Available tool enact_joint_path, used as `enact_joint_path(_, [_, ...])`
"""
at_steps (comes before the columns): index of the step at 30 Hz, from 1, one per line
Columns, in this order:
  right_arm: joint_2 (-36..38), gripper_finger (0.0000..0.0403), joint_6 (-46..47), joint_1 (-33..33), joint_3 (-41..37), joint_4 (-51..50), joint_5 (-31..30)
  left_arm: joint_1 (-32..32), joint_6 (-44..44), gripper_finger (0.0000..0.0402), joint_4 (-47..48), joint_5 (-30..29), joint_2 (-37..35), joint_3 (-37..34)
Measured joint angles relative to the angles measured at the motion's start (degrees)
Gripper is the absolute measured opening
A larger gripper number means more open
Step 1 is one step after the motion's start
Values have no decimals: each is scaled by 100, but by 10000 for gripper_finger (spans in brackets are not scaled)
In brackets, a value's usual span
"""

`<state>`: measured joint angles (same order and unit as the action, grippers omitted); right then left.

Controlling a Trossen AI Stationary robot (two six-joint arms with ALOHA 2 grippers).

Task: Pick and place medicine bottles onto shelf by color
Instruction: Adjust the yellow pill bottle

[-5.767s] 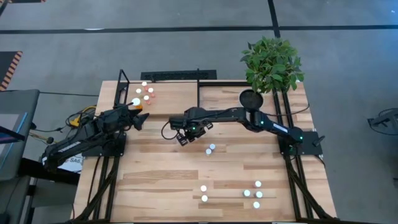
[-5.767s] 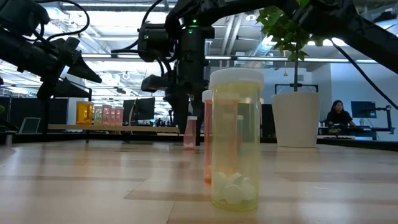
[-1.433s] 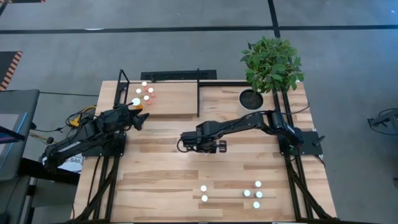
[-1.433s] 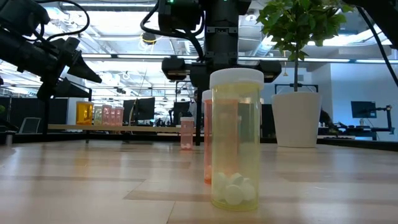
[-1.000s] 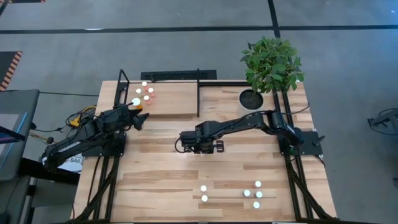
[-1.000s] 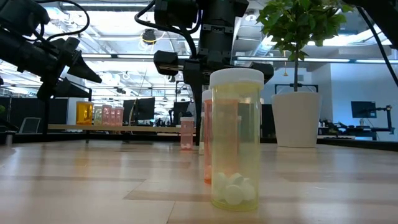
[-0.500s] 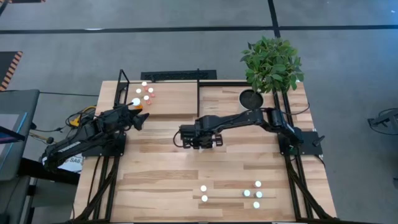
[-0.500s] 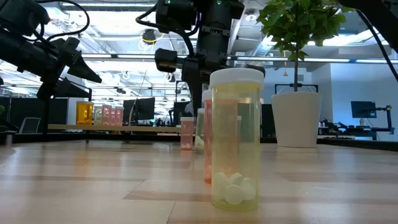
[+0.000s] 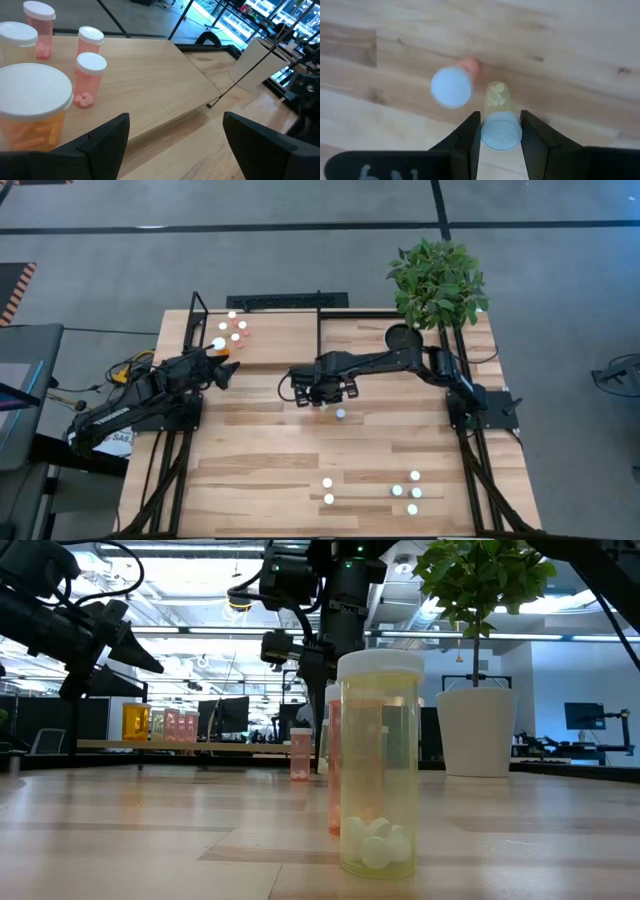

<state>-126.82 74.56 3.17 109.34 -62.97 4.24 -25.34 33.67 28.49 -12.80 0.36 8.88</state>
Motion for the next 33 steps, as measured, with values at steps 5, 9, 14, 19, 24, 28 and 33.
enact_joint_path(5, [0, 123, -177, 66, 0, 1, -197, 1, 0, 309, 1, 2, 0, 1])
enact_joint_path(9, [0, 127, -399, 97, 0, -13, -274, 2, -2, 309, 0, 2, 0, 0])
enact_joint_path(14, [-126, 136, -479, 106, 8, -13, -311, 0, -1, 309, 0, 2, 1, 0])
enact_joint_path(19, [-267, 150, -710, 74, 18, -13, -185, 2, 0, 309, 0, 2, 2, 0])
enact_joint_path(24, [-302, 164, -713, 55, -10, 18, -168, 1, -2, 309, 2, 0, 0, 0])
enact_joint_path(28, [-293, 179, -718, 85, 33, 58, -208, 1, -1, 309, 2, 1, 1, 1])
enact_joint_path(33, [-273, 219, -727, 114, 115, 79, -281, 1, -2, 309, 2, 2, 2, 0])
